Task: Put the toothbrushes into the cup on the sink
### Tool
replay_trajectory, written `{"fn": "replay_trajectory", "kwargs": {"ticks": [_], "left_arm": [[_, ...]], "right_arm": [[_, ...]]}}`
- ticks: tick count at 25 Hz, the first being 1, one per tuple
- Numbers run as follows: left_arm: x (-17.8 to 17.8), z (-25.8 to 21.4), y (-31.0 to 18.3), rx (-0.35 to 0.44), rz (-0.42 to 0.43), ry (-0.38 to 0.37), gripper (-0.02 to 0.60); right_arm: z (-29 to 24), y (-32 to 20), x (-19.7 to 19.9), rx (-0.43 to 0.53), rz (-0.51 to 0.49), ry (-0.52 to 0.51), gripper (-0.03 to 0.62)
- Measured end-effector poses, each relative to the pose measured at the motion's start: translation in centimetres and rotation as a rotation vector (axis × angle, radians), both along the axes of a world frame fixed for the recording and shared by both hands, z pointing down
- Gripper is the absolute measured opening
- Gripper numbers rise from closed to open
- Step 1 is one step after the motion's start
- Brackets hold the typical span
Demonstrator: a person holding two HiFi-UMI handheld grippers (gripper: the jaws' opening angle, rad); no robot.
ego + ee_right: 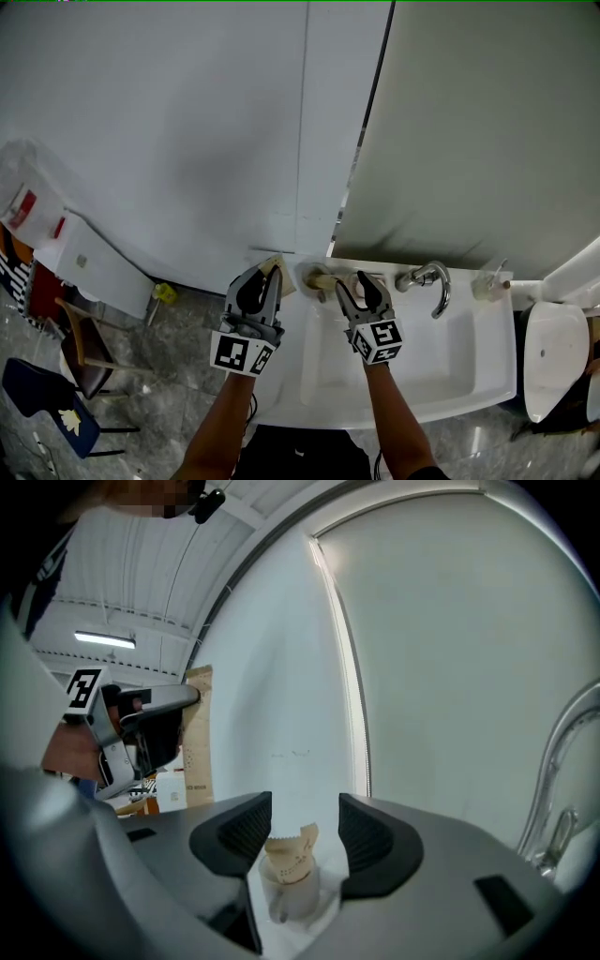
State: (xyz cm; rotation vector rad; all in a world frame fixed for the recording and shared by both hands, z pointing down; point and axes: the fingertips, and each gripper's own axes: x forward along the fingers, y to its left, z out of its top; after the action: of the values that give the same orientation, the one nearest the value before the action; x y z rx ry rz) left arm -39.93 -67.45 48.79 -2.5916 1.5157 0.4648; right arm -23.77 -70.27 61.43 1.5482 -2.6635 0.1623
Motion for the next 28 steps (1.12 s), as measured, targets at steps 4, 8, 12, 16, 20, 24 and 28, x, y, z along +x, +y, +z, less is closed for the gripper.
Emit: {"fn": "replay_trajectory", "kwargs": {"ticks": [4,8,12,16,20,24,28], "left_arm": [[2.6,-0.1,-2.4,0.007,0.04,0.015,0.071],[5.0,0.7,-5.0,-0.013,0.084,0.022,0.071],[7.0,2.6,-6.5,-0.033,0.113,-0.012,0.071],[7.2,4.2,-7.8,-0.042,0.082,-0.046,0.071],[7.0,6.5,-9.2,-0.085,0.066,-0.061,0.071],[6.9,8.1,-9.8,-0.108,0.063,-0.051,0.071],[7.4,9.0,-10.2,-0.127,0.075,-0.059,0.071]], "right_arm": [[-0.9,0.5,1.2,0.02,0.024,-0.004,0.224],[-0.9,0.7,2.2,0.021,0.033,-0.013,0.224],[-0.4,0.8,2.9,0.023,0.036,0.004,0.224],[0.1,1.0,3.0,0.019,0.032,0.008,0.224],[0.4,0.6,3.1,0.017,0.031,0.003,0.224],[0.6,0.5,3.3,0.018,0.038,-0.006,0.224],[1.1,0.4,3.2,0.01,0.038,-0.017,0.224]]}}
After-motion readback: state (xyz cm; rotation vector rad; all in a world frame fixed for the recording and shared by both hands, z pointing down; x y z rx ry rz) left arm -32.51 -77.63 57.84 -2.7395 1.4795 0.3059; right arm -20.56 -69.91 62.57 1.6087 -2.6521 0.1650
